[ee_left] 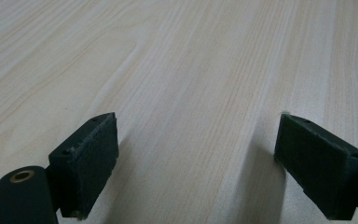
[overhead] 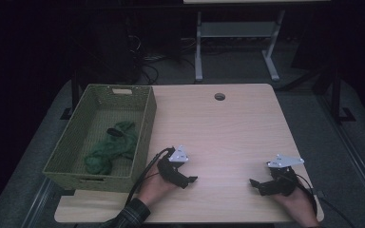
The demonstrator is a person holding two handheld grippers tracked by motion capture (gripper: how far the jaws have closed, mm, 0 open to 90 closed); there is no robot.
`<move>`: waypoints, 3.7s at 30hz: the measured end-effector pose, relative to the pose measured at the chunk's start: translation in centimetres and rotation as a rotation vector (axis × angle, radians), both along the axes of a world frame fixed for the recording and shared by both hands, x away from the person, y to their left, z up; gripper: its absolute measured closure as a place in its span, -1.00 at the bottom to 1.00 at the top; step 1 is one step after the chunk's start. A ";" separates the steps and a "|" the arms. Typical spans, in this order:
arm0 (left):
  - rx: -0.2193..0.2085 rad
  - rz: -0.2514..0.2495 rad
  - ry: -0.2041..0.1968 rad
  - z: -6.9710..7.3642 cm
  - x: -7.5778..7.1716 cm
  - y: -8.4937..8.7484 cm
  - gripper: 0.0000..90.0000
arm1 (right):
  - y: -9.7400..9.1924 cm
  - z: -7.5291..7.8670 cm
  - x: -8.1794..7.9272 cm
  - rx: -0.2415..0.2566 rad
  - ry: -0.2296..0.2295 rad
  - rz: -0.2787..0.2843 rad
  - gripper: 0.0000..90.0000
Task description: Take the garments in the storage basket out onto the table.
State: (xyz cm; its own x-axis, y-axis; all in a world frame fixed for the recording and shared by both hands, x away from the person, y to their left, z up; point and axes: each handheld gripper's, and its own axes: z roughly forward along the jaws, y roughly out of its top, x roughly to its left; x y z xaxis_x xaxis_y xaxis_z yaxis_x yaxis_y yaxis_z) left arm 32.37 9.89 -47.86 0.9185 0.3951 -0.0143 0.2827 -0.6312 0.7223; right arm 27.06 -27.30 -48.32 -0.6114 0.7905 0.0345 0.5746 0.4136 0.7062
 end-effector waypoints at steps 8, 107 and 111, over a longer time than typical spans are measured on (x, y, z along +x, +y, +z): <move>0.007 0.006 -0.005 0.0 0.1 0.2 -0.72 | 0.0 0.0 0.0 0.000 0.000 0.000 -0.95; 0.015 -0.037 0.055 12.4 2.0 3.1 -0.69 | 0.0 0.0 -0.1 0.000 -0.004 -0.010 -0.95; 0.009 -0.016 0.039 13.0 2.1 4.1 -0.69 | 0.0 0.0 -0.1 -0.001 -0.004 -0.010 -0.95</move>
State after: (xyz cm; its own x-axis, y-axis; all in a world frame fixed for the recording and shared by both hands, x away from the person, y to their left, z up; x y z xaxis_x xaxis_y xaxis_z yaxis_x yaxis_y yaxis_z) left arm 34.44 14.00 -34.83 0.9236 0.3806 -0.0468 0.3004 -0.6424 0.7050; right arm 26.96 -27.27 -48.33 -0.6034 0.7969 0.0312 0.5761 0.4085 0.7080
